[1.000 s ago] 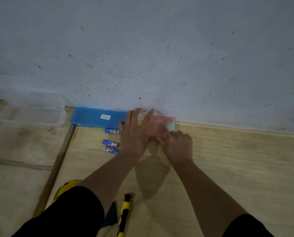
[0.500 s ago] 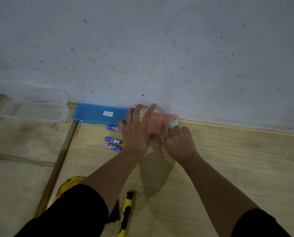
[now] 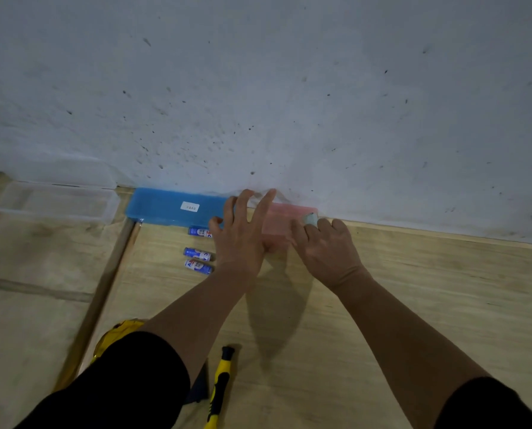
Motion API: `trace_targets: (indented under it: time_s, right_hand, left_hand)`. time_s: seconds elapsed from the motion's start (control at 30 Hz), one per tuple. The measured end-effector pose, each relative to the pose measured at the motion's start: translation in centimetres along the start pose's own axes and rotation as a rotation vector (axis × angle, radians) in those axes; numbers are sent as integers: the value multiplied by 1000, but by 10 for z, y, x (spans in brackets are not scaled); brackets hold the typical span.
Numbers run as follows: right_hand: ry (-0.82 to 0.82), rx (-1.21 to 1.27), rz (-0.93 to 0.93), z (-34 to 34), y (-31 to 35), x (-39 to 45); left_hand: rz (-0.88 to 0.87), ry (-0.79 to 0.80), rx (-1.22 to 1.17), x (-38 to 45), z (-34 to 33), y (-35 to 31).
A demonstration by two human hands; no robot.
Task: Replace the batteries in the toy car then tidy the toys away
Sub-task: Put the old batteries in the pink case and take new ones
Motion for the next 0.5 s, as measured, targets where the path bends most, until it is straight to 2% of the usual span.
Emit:
trace_targets:
  time_s: [0.1, 0.23, 0.3, 0.4, 0.5]
  right_hand:
    - [-57, 26, -94, 4, -4, 0]
    - [-148, 10, -236, 11, -17, 13]
    - [-149, -1, -303, 11, -24, 24]
    - [-201, 57, -370, 11, -27, 30]
    - [-264, 111, -277, 6, -19, 20]
  left_hand:
    - [-60, -186, 59, -4, 5, -1]
    - [-113, -421, 0, -16, 5, 4]
    - [-140, -421, -5, -16, 6, 4]
    - [-160, -326, -7, -6, 9, 7]
    - [-140, -218, 22, 7, 14, 13]
Point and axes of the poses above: each hand's wrist, its own x-axis towards the middle knuckle, its own z-axis out of the back of the hand, y = z × x, the point moved 5 cm from there along x, towards the middle knuckle, and after that the axes turned 11 degrees about x, right-handed, at the moved point
